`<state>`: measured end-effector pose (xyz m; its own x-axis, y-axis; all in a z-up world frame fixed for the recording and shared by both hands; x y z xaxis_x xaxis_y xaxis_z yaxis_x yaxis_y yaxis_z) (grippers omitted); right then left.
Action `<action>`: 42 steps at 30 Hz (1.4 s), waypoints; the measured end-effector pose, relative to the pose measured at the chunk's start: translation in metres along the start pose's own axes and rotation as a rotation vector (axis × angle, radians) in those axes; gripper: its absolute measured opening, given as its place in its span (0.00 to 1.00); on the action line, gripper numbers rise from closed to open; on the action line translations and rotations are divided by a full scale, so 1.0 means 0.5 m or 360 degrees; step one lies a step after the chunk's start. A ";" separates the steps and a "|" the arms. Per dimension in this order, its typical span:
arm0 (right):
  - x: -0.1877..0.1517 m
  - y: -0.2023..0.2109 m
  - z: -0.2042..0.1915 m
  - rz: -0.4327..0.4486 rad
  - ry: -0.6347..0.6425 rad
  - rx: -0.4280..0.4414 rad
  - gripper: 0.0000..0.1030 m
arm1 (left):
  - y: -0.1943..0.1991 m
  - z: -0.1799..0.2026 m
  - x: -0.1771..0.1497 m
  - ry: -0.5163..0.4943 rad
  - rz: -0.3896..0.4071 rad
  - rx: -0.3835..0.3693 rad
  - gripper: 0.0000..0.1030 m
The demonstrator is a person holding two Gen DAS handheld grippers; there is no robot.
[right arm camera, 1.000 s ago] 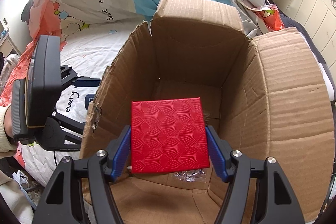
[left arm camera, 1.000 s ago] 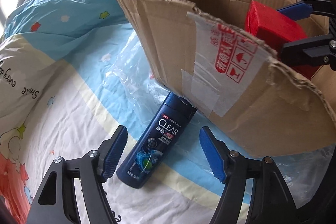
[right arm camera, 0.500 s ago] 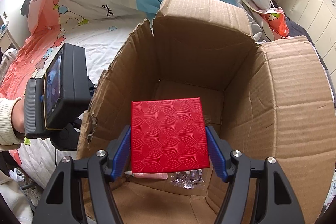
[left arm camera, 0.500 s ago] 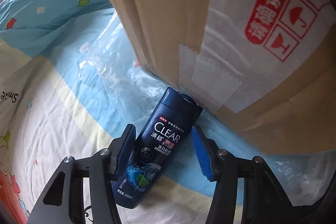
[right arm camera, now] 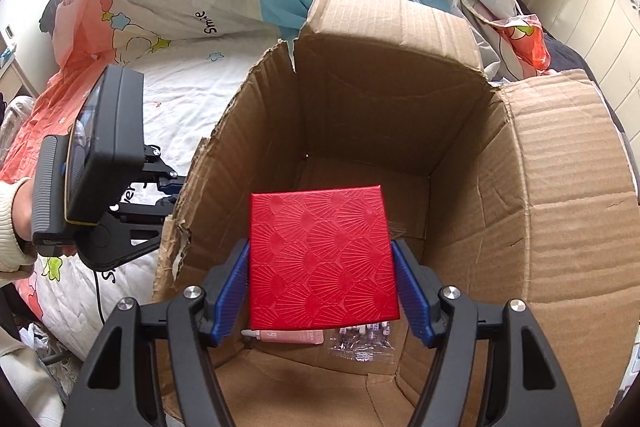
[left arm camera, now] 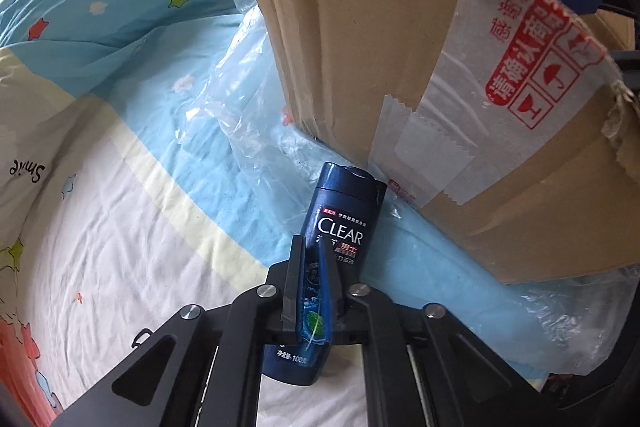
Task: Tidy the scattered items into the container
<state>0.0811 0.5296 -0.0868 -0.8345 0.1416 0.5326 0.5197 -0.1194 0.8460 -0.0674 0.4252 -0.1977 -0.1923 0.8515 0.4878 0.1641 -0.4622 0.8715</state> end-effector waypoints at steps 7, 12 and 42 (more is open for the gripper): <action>0.003 -0.004 0.006 -0.0016 0.0017 -0.0018 0.62 | -0.046 0.007 -0.009 0.0033 -0.0076 -0.0090 0.55; 0.005 -0.012 0.005 -0.0024 0.0015 -0.0018 0.62 | -0.047 0.016 -0.021 0.0012 -0.0035 -0.0128 0.43; 0.024 0.049 -0.004 0.0100 -0.0014 0.0015 0.62 | 0.106 -0.021 -0.015 0.0123 0.0004 -0.0012 0.34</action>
Point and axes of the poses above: each gripper's, at about its wrist camera, not at the fingertips, and y roughly against the way its jaws point, z to its right, x to its top, the point moved 10 cm from there along -y, roughly the way its jaws point, and after that the axes turned 6 degrees about z, right-handed, at the moved point
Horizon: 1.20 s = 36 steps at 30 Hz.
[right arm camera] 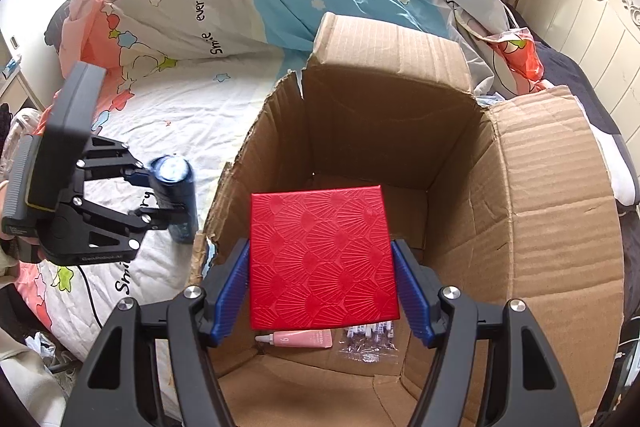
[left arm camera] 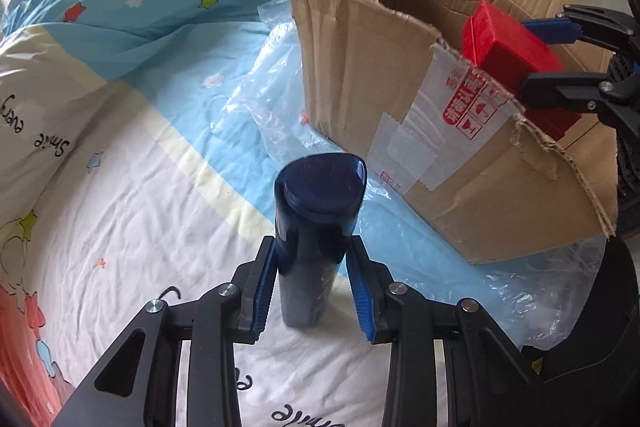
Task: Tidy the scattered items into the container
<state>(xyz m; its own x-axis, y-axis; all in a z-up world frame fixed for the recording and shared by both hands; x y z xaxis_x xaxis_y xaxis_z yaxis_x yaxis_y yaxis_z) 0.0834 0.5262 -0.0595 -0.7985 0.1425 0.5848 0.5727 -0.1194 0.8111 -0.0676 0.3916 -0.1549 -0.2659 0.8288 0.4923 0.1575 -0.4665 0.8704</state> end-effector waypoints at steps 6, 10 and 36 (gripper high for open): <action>0.010 0.021 0.000 0.0047 -0.0031 0.0021 0.62 | 0.041 0.003 0.029 -0.0029 0.0052 0.0009 0.31; 0.015 0.032 0.003 0.0057 -0.0031 0.0016 0.62 | 0.054 0.011 0.046 -0.0036 0.0082 0.0006 0.31; 0.036 0.134 0.002 0.0191 -0.0026 0.0000 0.62 | 0.297 0.018 0.173 -0.0146 0.0379 0.0170 0.31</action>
Point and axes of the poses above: each gripper's, at about its wrist camera, not at the fingertips, and y roughly against the way its jaws point, z to its right, x to its top, the point moved 10 cm from there along -y, roughly the way its jaws point, and after that the axes turned 6 degrees about z, right-handed, at the moved point
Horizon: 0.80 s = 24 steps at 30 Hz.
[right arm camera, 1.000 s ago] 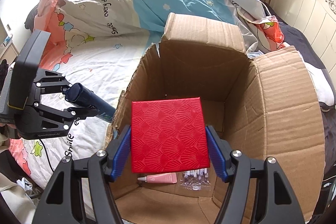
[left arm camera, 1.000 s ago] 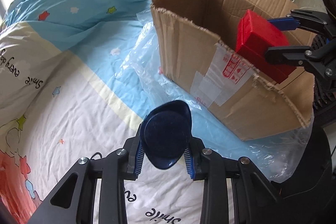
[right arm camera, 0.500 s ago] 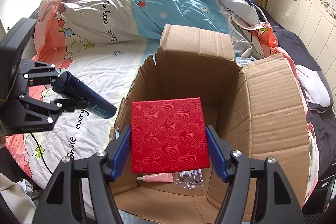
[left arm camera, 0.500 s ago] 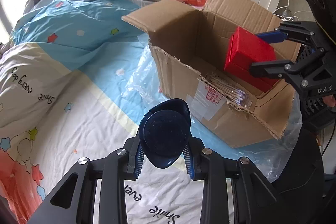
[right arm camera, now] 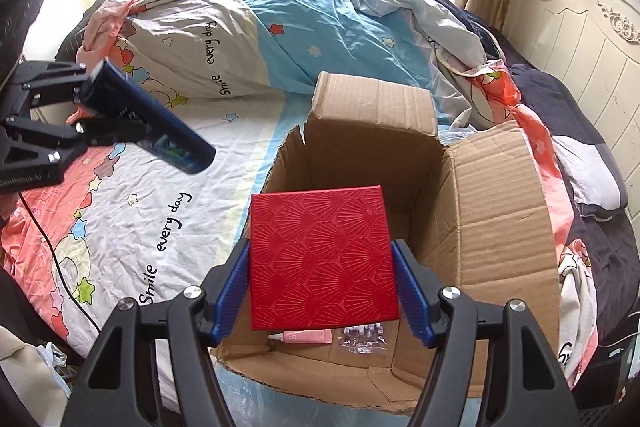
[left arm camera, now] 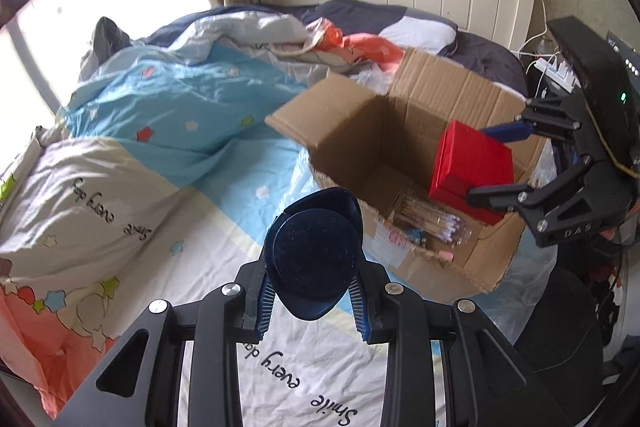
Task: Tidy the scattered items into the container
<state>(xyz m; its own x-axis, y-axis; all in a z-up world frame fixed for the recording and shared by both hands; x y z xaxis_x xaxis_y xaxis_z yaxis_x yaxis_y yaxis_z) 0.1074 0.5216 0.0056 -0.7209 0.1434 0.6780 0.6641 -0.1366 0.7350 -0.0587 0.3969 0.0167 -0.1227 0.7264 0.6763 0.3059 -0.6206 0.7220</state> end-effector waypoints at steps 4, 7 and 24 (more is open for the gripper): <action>-0.004 0.019 0.014 0.0011 -0.0007 -0.0018 0.62 | 0.015 0.015 0.045 -0.0027 0.0055 -0.0013 0.31; -0.007 0.032 0.033 0.0018 -0.0025 -0.0040 0.62 | 0.018 0.030 0.075 -0.0044 0.0091 -0.0029 0.31; -0.057 0.054 0.089 -0.0008 -0.0121 -0.0093 0.62 | -0.039 0.173 0.172 -0.0106 0.0144 -0.0237 0.31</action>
Point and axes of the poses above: each gripper's, at about its wrist camera, not at the fingertips, and y roughly against the way its jaws point, z to its right, x to its top, the point moved 10 cm from there along -y, roughly the way its jaws point, and after that the axes turned 6 degrees about z, right-handed, at the moved point
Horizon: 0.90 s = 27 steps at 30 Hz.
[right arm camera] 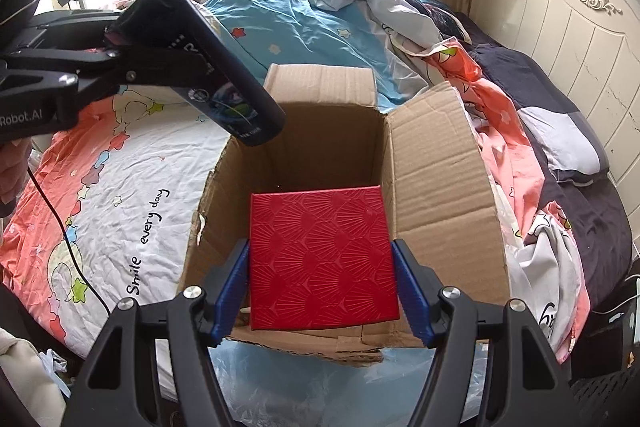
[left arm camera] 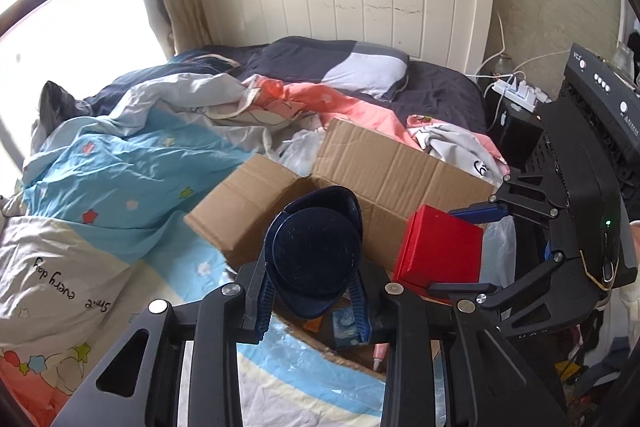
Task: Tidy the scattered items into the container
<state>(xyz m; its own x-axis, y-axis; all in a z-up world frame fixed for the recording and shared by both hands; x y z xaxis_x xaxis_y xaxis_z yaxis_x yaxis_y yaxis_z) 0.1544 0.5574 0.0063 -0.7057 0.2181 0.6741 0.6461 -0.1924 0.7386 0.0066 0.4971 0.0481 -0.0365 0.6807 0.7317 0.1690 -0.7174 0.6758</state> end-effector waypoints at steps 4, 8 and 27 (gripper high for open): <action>-0.009 -0.005 0.013 -0.0016 0.0000 -0.0010 0.62 | -0.034 0.023 -0.015 -0.0021 -0.0039 -0.0034 0.31; -0.016 -0.016 0.021 -0.0030 -0.0002 -0.0011 0.62 | -0.064 0.034 -0.032 -0.0023 -0.0078 -0.0051 0.31; -0.035 -0.075 0.004 -0.0106 0.0028 0.0042 0.62 | -0.166 0.026 -0.100 0.0042 -0.0222 -0.0086 0.31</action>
<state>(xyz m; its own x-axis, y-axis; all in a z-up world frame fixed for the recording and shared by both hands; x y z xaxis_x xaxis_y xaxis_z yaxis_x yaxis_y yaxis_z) 0.1428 0.5626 -0.0332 -0.7525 0.2125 0.6234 0.6046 -0.1527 0.7818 0.0070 0.5244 -0.0457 -0.0818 0.7706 0.6320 0.1070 -0.6237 0.7743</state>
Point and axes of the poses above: each gripper's, at about its wrist camera, not at the fingertips, and y roughly against the way its jaws point, z to its right, x to its top, the point moved 10 cm from there along -y, roughly the way its jaws point, and after that the axes turned 6 degrees about z, right-handed, at the moved point
